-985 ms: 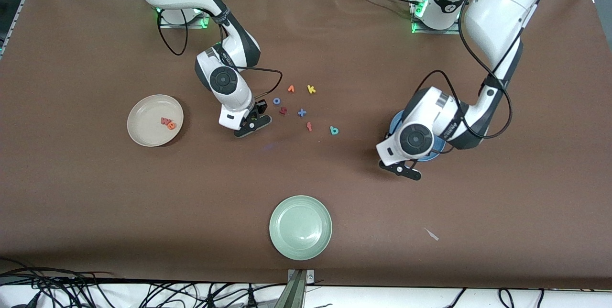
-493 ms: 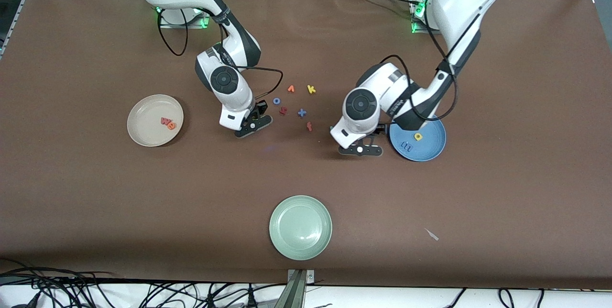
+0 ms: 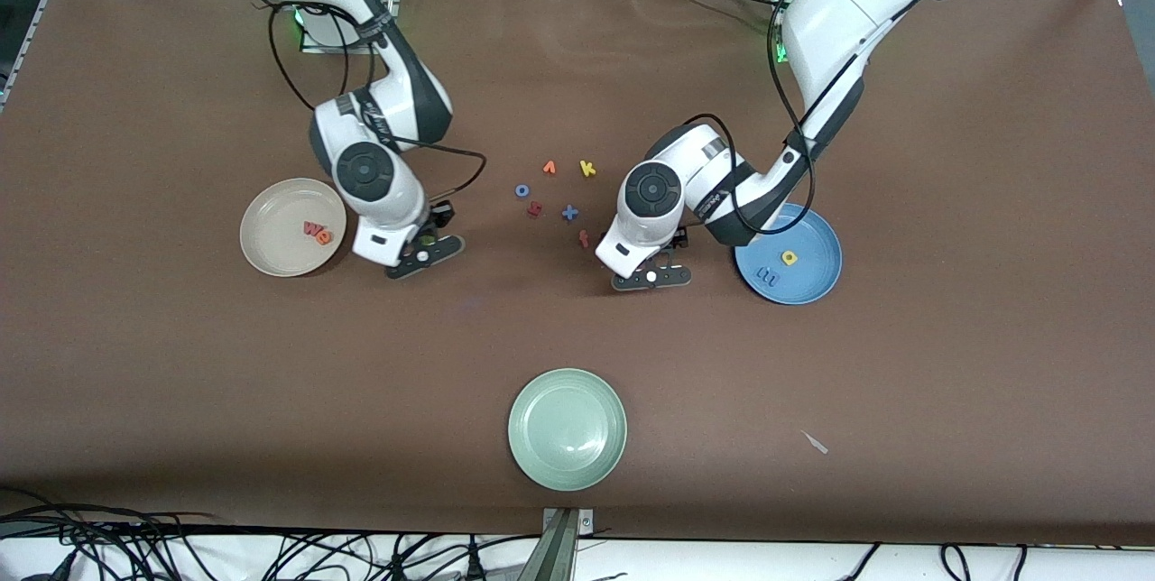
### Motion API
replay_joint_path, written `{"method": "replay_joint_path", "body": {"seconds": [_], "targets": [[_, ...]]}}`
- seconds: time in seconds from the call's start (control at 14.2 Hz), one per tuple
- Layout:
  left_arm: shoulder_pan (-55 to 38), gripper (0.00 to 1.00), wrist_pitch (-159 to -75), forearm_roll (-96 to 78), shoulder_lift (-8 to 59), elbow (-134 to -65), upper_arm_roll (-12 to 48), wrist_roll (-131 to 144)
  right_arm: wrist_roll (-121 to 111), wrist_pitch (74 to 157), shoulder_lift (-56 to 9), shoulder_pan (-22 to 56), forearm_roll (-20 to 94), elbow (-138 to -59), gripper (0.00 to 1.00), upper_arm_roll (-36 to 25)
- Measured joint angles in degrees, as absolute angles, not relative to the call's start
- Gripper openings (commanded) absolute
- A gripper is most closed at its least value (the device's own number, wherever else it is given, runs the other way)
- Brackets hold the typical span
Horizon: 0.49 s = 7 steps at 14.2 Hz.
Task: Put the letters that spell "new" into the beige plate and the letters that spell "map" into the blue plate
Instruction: 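Grasp the green U with the right gripper while the left gripper places E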
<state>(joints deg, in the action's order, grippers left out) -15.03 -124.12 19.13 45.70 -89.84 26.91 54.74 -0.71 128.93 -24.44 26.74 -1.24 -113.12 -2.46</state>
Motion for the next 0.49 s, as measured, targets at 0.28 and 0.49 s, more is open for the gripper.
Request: {"method": "replay_joint_path", "body": {"seconds": [0.28,0.49], "targets": [[-15.1,0.91,-125.7,19.1,46.5,-90.0,26.9,56.1,-6.2,128.5,-22.7,26.7,-1.3,-117.3,0.03,-9.3],[-15.3,0.85,-125.7,19.1,46.6,-90.4,26.9,56.1,-12.2,125.6,-22.7,26.4,-1.3,-118.3,0.03,-15.2]]}}
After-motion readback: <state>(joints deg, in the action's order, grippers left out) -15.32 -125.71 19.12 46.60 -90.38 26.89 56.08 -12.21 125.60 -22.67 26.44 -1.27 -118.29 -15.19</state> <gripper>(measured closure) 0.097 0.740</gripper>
